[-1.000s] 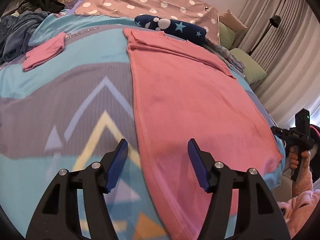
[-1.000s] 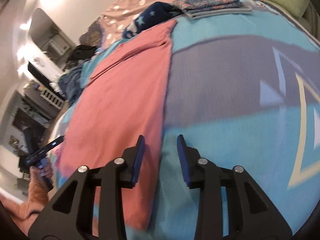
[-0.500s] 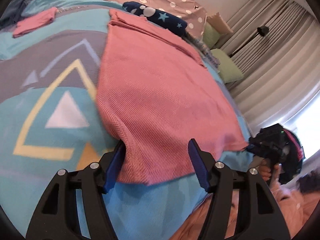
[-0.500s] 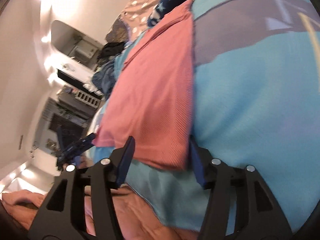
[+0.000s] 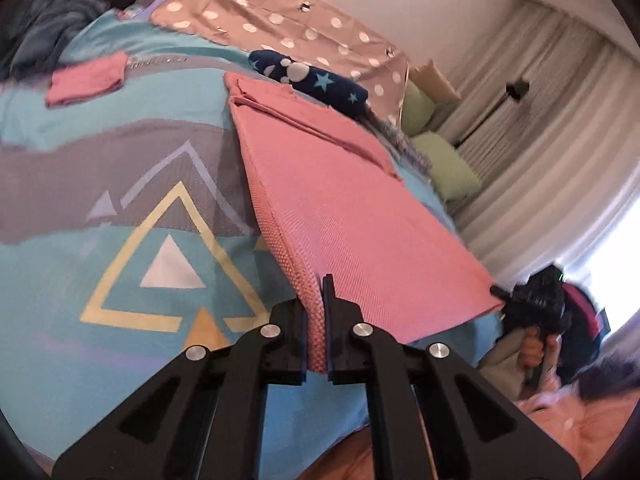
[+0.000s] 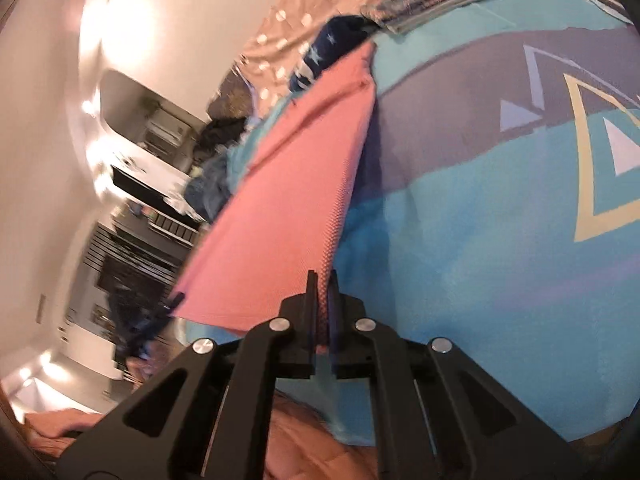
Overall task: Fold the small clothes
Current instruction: 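Grasp the hem end of the coral strip with the left tool while the right tool grasps it, then lift the held hem with both tools and fold it onto the collar, release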
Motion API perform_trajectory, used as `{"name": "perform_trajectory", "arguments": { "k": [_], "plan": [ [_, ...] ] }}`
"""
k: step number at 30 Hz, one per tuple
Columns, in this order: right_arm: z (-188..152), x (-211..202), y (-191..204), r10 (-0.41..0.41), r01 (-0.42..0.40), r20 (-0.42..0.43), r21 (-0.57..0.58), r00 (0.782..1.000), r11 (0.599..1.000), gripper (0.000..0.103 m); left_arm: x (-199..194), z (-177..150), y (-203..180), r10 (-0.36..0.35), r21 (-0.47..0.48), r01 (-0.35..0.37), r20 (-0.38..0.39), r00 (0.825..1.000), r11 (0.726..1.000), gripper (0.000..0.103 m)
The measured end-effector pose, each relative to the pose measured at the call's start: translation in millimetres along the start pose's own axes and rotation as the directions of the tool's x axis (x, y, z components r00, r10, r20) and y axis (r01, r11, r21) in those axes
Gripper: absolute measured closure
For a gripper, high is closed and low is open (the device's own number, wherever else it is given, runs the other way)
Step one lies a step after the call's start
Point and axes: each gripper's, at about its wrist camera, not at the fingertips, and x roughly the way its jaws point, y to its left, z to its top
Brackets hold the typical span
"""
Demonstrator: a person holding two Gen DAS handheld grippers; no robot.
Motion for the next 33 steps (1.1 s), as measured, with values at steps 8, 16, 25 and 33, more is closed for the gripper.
{"name": "perform_trajectory", "arguments": {
  "k": [8,16,25,33],
  "plan": [
    [-9.7,16.9,-11.2,-0.099,0.1,-0.037,0.008,0.994,0.995,0.092,32.5,-22.2,27.7,0.074,-0.074,-0.081,-0.089,0.993,0.994,0.078],
    [-8.7,25.3,-8.3,-0.036,0.034,-0.068,-0.029,0.997,0.999,0.049,30.3,-28.3,16.0,0.091,0.023,-0.089,-0.096,0.991,0.996,0.034],
    [-1.6,46.7,14.0,-0.008,-0.004,-0.106,-0.113,0.994,0.994,0.017,50.6,-14.5,16.6,-0.028,0.008,0.029,-0.097,0.995,1.0,0.031],
    [-14.1,45.0,-28.6,0.109,-0.087,-0.14,0.15,0.984,0.985,0.086,37.5,-28.2,18.3,-0.016,-0.059,0.011,-0.098,0.995,0.998,0.06]
  ]
}}
